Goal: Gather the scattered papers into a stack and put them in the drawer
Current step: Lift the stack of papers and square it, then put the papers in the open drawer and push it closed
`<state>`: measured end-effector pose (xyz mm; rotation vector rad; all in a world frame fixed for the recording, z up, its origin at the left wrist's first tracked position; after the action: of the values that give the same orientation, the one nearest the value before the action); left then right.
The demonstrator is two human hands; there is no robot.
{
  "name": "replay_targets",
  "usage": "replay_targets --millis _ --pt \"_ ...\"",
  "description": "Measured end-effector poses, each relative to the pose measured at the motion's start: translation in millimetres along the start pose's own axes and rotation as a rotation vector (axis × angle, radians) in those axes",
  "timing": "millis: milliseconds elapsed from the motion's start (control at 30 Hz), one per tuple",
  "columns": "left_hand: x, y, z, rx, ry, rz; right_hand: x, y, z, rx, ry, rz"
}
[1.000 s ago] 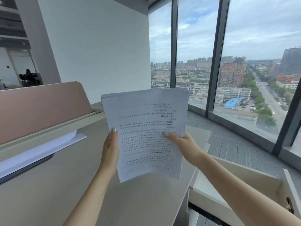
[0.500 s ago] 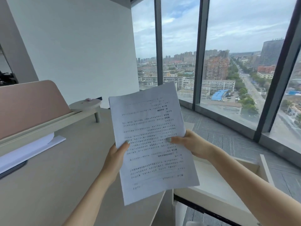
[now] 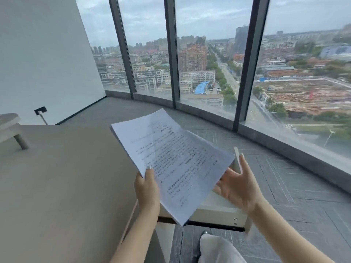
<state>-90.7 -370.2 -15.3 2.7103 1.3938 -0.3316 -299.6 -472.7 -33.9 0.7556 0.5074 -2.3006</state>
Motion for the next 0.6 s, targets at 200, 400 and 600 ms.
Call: replay_targets --millis 200,400,600 --pt "-34 -33 42 0.025 -0.034 -0.036 54 3 -17 0.13 -0.483 -0.472" --pt "-58 -42 84 0.101 -0.069 0.141 104 -7 -10 0.117 -0.599 -0.744" --pt "-69 -38 137 -0.105 0.681 0.547 159 21 13 -0.006 -0.609 -0.832"
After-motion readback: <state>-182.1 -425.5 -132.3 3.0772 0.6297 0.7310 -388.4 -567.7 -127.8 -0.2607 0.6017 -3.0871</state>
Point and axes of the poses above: each hand's wrist, its own y-axis towards the middle knuckle, its own x-axis out of the back of the hand, z = x × y, the point moved 10 cm from there along y, towards the middle knuckle, and after that the axes turned 9 degrees about -y, right-handed, at the moved point
